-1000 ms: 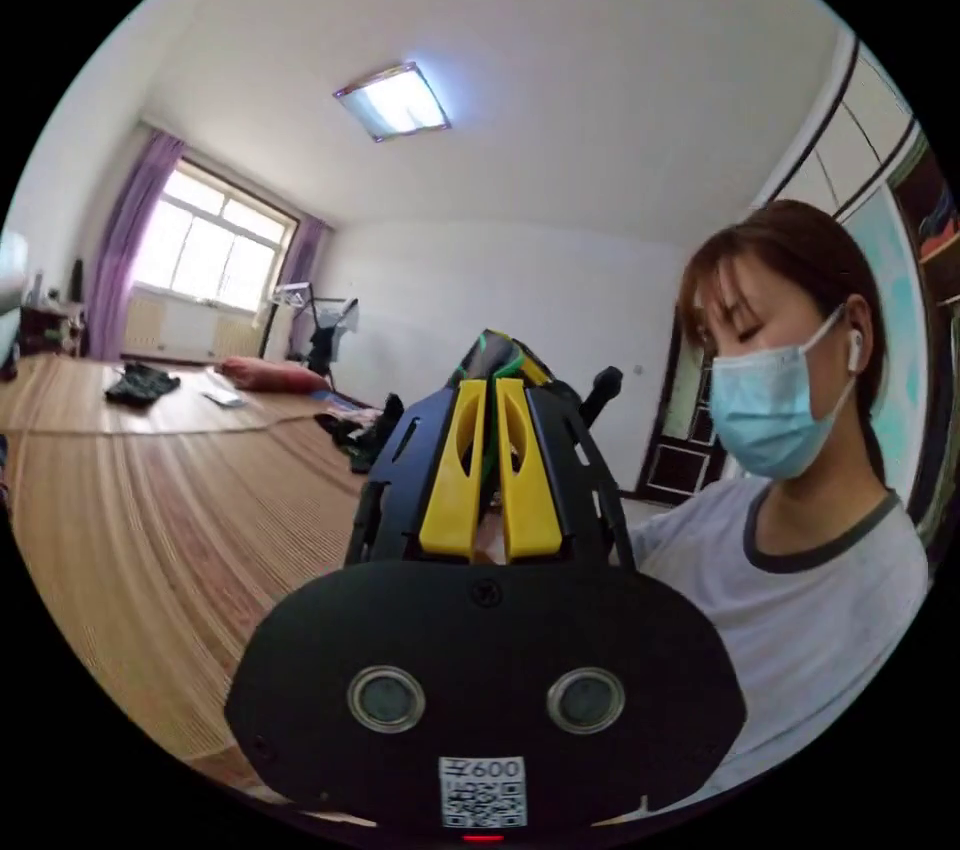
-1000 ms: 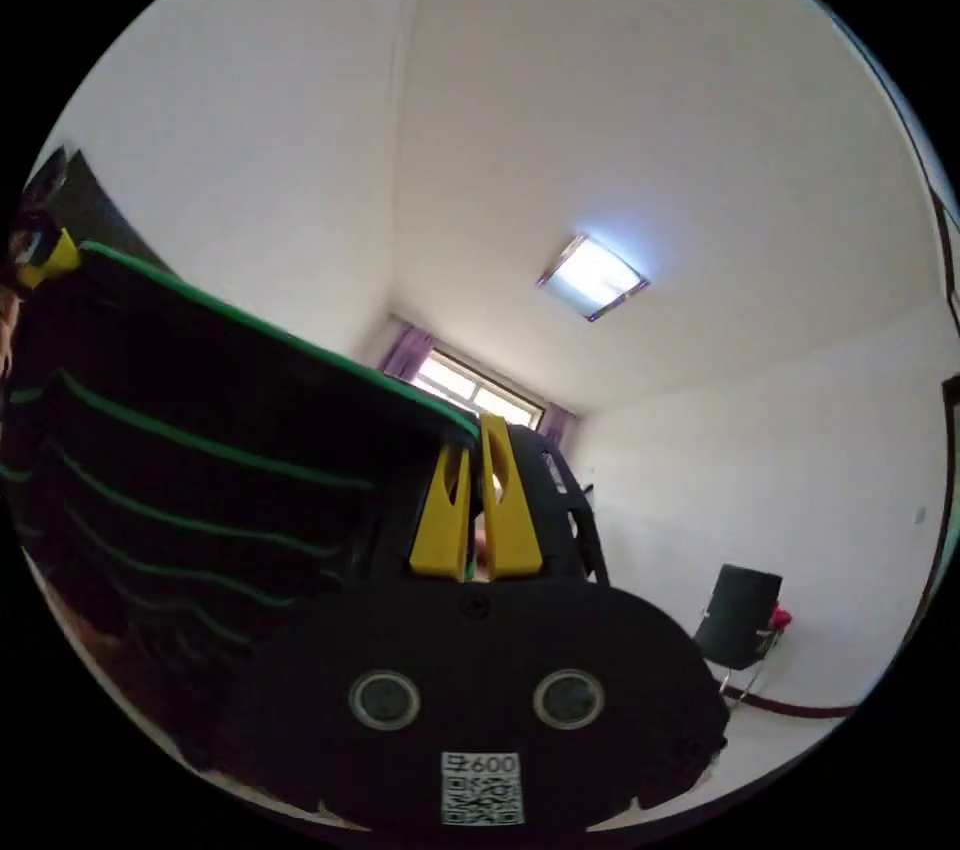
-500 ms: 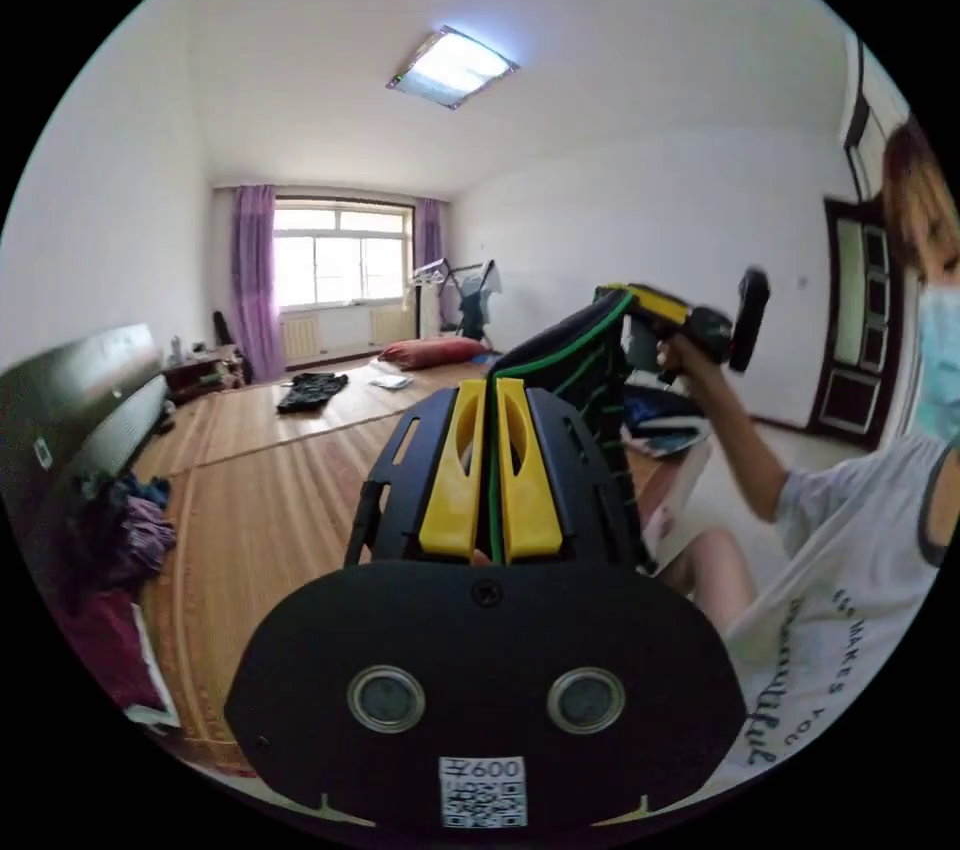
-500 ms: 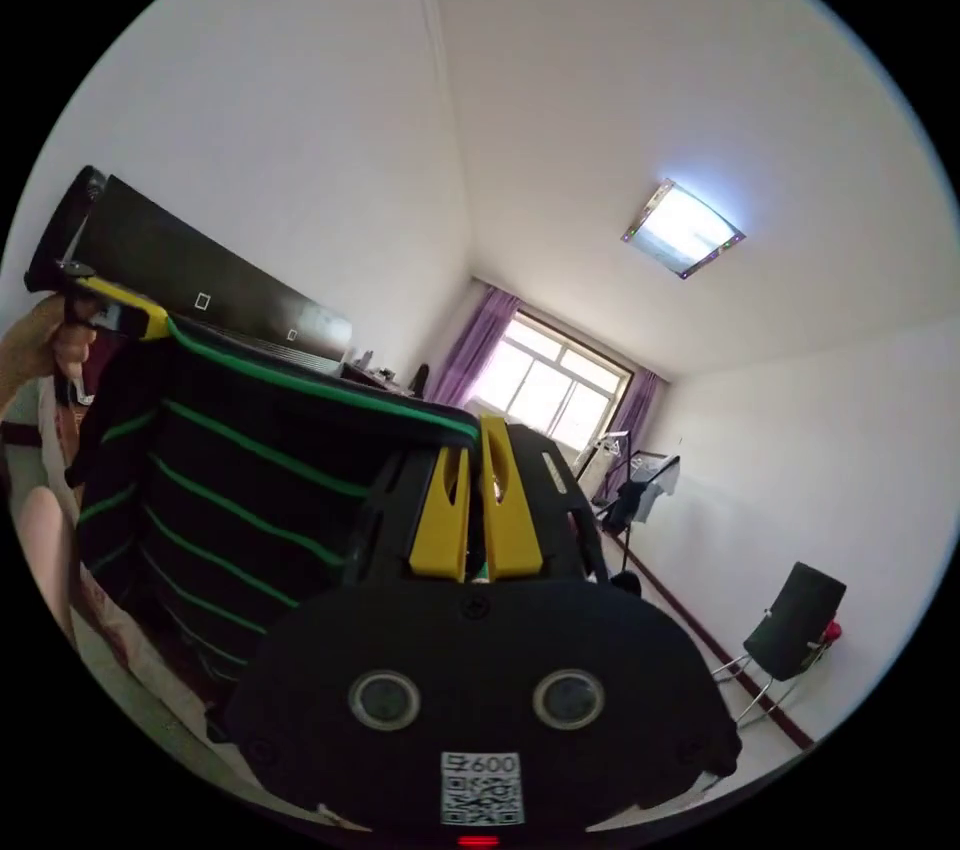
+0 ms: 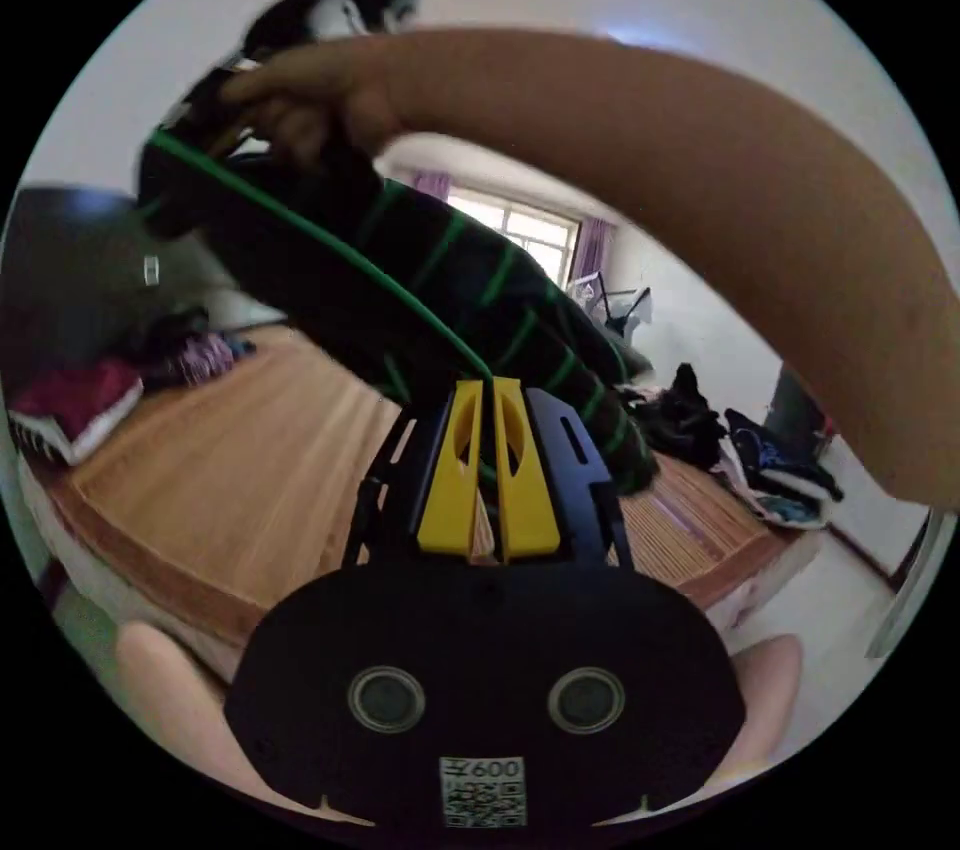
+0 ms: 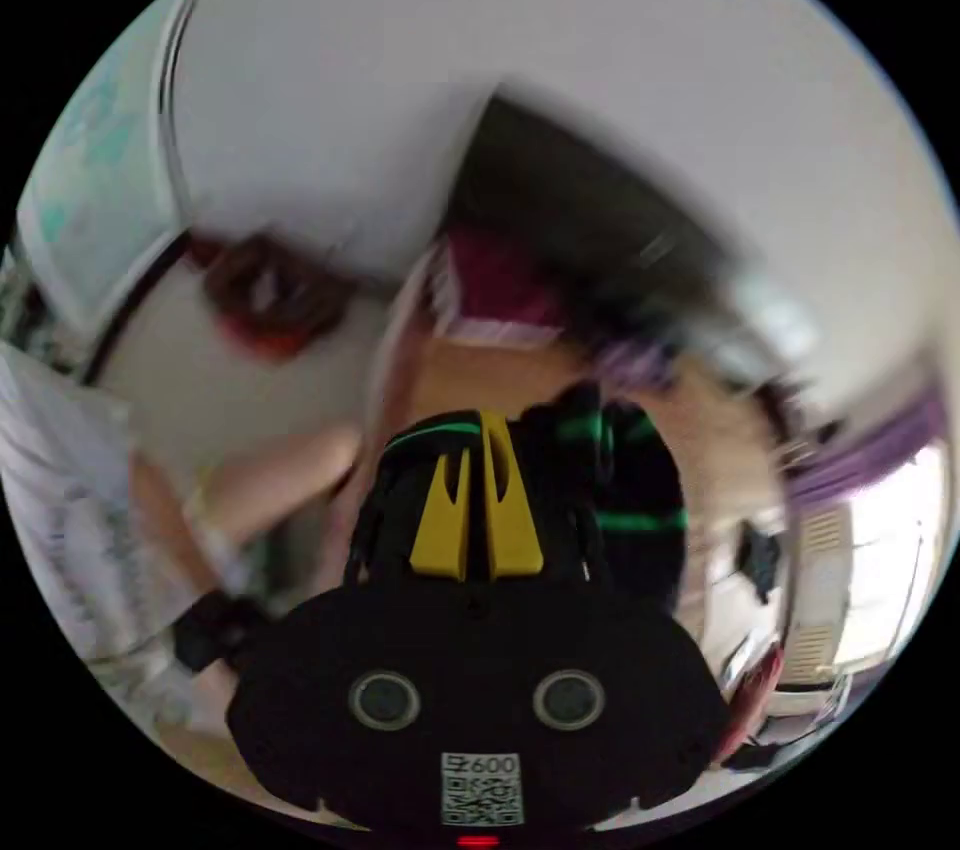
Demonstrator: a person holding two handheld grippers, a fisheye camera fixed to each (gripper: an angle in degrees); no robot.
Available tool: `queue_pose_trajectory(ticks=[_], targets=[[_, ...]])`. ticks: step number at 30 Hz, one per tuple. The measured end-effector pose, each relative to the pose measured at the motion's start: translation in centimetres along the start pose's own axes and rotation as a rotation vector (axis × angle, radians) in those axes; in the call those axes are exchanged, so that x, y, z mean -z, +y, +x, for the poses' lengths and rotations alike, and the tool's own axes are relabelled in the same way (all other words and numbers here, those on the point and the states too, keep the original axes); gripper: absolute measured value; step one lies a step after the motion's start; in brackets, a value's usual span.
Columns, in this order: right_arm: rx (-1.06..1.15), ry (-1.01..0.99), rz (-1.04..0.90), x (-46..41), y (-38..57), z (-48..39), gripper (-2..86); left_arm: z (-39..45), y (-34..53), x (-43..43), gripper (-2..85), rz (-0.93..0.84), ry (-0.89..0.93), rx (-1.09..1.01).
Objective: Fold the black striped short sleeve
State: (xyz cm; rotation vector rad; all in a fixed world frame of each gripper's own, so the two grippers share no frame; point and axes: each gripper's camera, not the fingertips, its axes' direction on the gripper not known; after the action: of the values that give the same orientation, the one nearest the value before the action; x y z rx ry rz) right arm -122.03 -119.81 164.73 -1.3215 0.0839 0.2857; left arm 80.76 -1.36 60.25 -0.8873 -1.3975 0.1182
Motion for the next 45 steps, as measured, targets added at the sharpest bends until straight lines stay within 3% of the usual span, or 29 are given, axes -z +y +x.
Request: queue_pose_trajectory(ticks=[1, 3, 7, 12, 17, 19, 23, 26, 28, 29, 30, 31, 33, 35, 39, 41, 43, 45], targets=[[-0.016, -0.033, -0.079, -3.5, -0.8, 0.5, -0.8, -0.5, 0.4, -1.3, 2.3, -0.065, 0.007, 0.010], [-0.038, 0.024, -0.180, -13.8, 0.0, 1.0, -0.6, -1.6, 1.6, -5.9, 2.5, -0.365, 0.066, -0.067], [-0.152, 0.068, -0.191, -20.2, 6.7, 2.3, 0.8, -3.9, 4.8, -7.7, 3.0, -0.546, 0.111, -0.197], [-0.543, -0.048, 0.163, -14.1, 25.5, 8.2, 10.1, -11.2, 7.6, -4.3, 7.8, -0.521, 0.121, -0.022], [-0.895, -0.107, 0.411, -11.5, 44.2, 11.5, 11.9, -15.8, 11.9, -2.7, 9.6, -0.711, 0.097, 0.117], [-0.990, -0.119, 0.463, -11.6, 49.5, 12.0, 12.2, -16.4, 11.3, -1.4, 9.7, -0.654, 0.061, 0.116], [-1.194, -0.105, 0.508, -13.5, 56.4, 13.0, 12.7, -14.1, 3.6, 0.6, 9.3, -0.241, -0.092, -0.155], [-0.993, -0.336, 0.331, -17.4, 53.2, 13.5, 10.0, -12.2, 0.2, -3.4, 7.8, -0.056, -0.299, -0.376], [-0.888, -0.267, 0.301, -17.0, 51.3, 12.9, 7.5, -13.1, -0.6, -8.7, 6.0, -0.135, -0.340, -0.399], [-0.836, -0.217, 0.249, -16.6, 50.2, 12.9, 5.5, -14.3, -0.5, -13.2, 5.0, -0.310, -0.293, -0.403], [-0.831, -0.164, 0.175, -16.0, 49.7, 13.7, 3.1, -15.3, 0.8, -18.3, 4.2, -0.611, -0.193, -0.394], [-0.853, -0.112, 0.124, -15.6, 49.7, 14.3, 2.2, -15.6, 2.0, -20.4, 4.0, -0.760, -0.139, -0.385], [-0.955, 0.426, -0.092, -11.7, 51.0, 16.8, -0.1, -14.1, 4.5, -18.6, 3.3, -0.590, -0.199, -0.443], [-1.038, 0.727, 0.001, -6.1, 53.2, 18.2, -0.5, -11.9, 7.2, -17.3, 3.2, -0.513, -0.160, -0.588], [-1.385, 0.705, 0.656, 5.3, 62.1, 16.9, -0.4, -10.3, 10.1, -14.8, 3.4, -0.361, -0.023, -0.555], [-1.361, 0.794, 0.786, 6.0, 64.3, 14.7, 0.0, -10.9, 10.3, -13.5, 3.8, -0.297, 0.025, -0.527], [-1.368, 0.758, 0.639, 5.1, 66.5, 15.3, 1.0, -12.4, 10.0, -11.8, 4.8, -0.199, -0.025, -0.425], [-1.420, 0.686, 0.323, 2.3, 69.9, 16.0, 5.9, -14.3, 9.6, -9.5, 6.9, -0.102, -0.078, -0.314]])
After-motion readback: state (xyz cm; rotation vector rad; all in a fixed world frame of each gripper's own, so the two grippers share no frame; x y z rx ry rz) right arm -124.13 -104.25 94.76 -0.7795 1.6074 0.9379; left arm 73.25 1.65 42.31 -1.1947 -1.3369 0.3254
